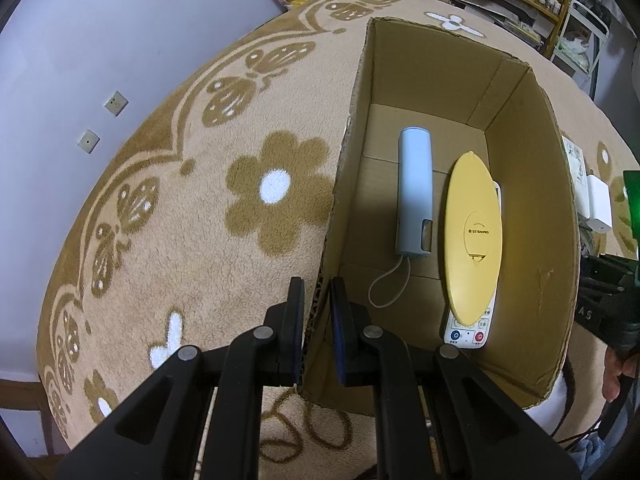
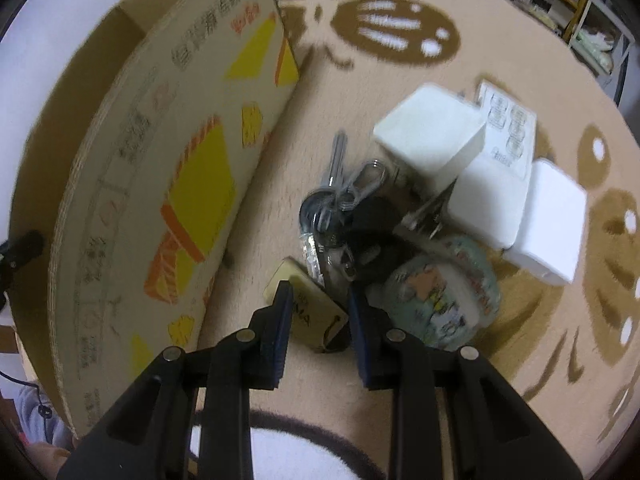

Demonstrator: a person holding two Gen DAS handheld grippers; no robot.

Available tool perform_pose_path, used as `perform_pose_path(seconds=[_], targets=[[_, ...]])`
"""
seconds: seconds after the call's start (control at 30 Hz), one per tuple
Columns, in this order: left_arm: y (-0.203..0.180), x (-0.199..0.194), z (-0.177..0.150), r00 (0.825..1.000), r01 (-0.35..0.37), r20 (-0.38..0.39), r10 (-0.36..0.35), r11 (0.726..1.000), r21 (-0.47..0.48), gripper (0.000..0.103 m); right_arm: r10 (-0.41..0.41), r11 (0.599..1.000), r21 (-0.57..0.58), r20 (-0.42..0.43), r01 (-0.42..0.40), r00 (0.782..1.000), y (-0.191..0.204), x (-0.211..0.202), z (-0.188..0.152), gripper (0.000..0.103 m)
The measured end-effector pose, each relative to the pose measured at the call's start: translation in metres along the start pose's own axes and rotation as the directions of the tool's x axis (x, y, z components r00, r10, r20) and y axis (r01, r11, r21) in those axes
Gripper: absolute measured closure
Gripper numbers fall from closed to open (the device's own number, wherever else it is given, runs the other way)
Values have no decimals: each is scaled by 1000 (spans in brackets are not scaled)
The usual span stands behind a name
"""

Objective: Organize rigid objects
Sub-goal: 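Move the right tool to the key bunch and grasp the AIMA tag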

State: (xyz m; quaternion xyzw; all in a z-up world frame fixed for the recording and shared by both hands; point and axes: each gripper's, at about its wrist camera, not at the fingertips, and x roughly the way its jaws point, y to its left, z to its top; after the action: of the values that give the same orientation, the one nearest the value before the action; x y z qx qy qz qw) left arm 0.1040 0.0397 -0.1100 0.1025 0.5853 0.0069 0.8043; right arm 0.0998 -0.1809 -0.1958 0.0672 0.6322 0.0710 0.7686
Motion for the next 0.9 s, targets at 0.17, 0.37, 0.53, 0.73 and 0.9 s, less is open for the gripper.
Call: perform_pose_path(seconds=[0.17,0.37,0.53,0.73,0.9], targets=[[0,0,-1,1000,2,0,-2,1000,0,91,10,1000,17,-6,-10,1000,1,4,-3,69],[1,0,-1,1000,7,-2,-7,1000,-4,91,-26,1000,0,-26,26,999,7,7,-4,64],[0,1,0,1000,4,-6,-4,1000,2,91,-77,996,-48,-30,76,997,27,24,-7,51],[-1,1,-1,1000,6,-6,-6,1000,-1,91,-85,996,1,-25,85,996,27,26,-5,62],[-1,0,-2,1000,7,-8,-7,1000,-3,91,-100,995,24,26,99,995,20,21,-1,73]])
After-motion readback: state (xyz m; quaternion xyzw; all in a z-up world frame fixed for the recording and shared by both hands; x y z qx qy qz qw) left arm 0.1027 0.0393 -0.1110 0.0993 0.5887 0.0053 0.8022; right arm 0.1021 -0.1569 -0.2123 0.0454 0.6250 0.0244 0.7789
